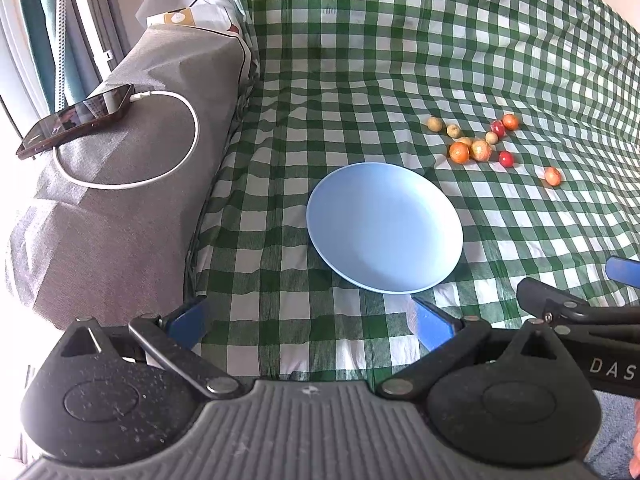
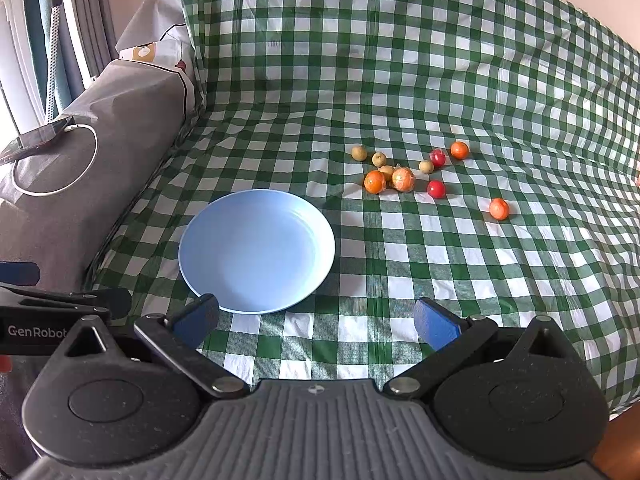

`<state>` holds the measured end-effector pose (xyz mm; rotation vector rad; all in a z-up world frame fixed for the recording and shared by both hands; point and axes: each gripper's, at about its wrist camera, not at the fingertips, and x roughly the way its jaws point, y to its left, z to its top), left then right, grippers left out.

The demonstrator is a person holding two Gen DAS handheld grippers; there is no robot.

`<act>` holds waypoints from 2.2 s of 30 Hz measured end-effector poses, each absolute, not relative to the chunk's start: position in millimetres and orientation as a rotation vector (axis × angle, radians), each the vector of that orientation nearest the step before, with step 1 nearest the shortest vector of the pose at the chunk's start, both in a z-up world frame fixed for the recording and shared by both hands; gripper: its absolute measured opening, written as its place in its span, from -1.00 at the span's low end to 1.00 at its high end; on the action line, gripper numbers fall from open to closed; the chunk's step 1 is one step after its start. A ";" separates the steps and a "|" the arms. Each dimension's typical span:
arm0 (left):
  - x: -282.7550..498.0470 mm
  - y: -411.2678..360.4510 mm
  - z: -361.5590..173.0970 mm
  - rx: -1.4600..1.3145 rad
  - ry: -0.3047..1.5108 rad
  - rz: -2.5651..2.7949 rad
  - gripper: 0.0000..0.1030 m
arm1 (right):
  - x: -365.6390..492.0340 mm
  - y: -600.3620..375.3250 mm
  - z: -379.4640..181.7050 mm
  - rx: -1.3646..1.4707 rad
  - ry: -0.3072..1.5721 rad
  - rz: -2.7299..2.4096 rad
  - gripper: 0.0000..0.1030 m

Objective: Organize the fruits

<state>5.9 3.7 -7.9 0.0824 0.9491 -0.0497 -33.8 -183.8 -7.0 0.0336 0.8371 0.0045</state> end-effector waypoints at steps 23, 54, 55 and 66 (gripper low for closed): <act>12.9 0.8 -5.5 0.074 0.945 -0.070 1.00 | -29.4 -192.4 -9.6 0.075 0.811 -0.017 0.99; 159.3 -163.4 -19.2 0.148 0.825 -0.296 1.00 | 47.0 -349.2 -67.9 0.170 0.741 -0.345 0.99; 163.7 -170.3 -20.9 0.155 0.816 -0.302 1.00 | 48.9 -354.3 -71.4 0.174 0.740 -0.356 0.99; 215.9 -234.5 -64.5 0.258 0.789 -0.345 1.00 | 87.7 -405.6 -115.8 0.237 0.784 -0.450 0.99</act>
